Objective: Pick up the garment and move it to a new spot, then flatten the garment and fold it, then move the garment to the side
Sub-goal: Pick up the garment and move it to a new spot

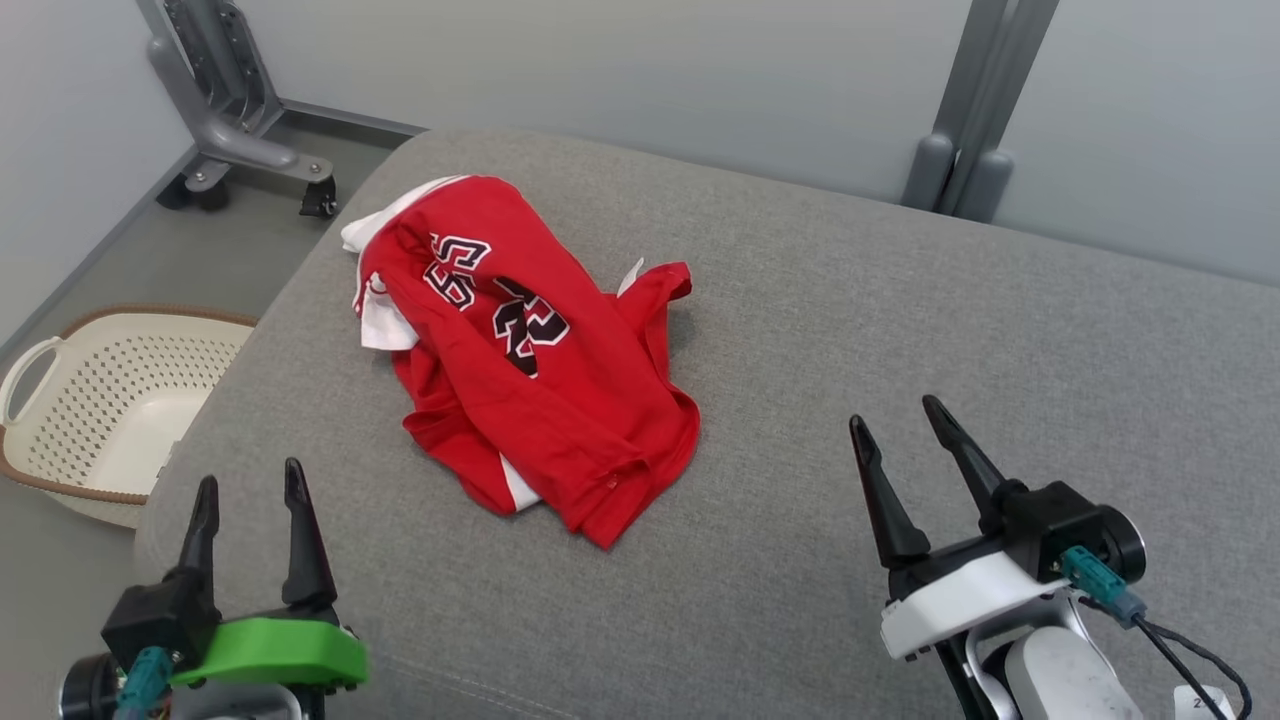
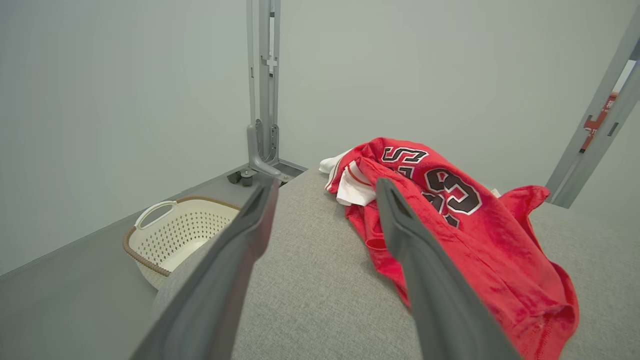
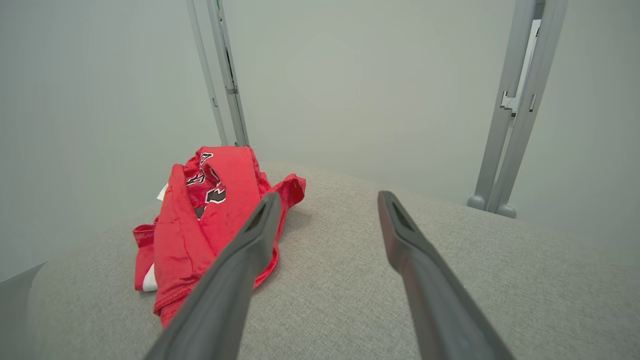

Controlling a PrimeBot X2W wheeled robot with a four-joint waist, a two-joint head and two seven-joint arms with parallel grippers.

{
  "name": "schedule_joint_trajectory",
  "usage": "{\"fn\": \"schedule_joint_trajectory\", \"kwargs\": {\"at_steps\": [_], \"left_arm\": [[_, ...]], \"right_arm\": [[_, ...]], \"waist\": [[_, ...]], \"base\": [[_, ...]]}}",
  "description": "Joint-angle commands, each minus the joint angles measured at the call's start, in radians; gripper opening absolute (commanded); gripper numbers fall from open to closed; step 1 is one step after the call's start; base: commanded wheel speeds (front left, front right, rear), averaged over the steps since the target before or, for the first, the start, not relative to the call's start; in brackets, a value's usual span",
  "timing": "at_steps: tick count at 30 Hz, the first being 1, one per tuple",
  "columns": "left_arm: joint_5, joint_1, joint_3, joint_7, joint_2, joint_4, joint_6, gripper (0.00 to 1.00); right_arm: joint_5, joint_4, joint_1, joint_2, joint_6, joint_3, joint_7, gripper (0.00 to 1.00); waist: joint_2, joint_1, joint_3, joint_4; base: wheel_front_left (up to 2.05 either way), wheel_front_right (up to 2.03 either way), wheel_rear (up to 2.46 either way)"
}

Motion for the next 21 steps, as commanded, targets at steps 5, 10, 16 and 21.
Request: {"fn": "schedule_joint_trajectory", "kwargs": {"at_steps": [5,10,16,21], "left_arm": [[0.027,-0.131,0.043,-0.001,0.012,0.065,-0.037,1.00],[0.048,-0.301,0.016,-0.001,0.068,0.195,-0.088,1.00],[0.001,-0.530,-0.056,0.103,0.121,0.340,-0.123,1.00],[-0.128,-0.675,-0.156,0.251,0.155,0.416,-0.129,1.00]], "right_arm": [[-0.052,-0.029,-0.052,-0.004,0.000,-0.033,-0.003,1.00],[-0.127,-0.073,-0.105,-0.005,0.000,-0.078,-0.003,1.00],[-0.170,-0.130,-0.159,-0.022,0.000,-0.153,-0.003,1.00],[-0.181,-0.158,-0.184,-0.029,0.000,-0.178,-0.003,1.00]], "waist": [[0.0000,0.0000,0.117,-0.052],[0.0000,0.0000,0.220,-0.091],[0.0000,0.0000,0.323,-0.129],[0.0000,0.0000,0.384,-0.160]], "base": [[0.00,0.00,0.00],[0.00,0.00,0.00],[0.00,0.00,0.00],[0.00,0.00,0.00]]}}
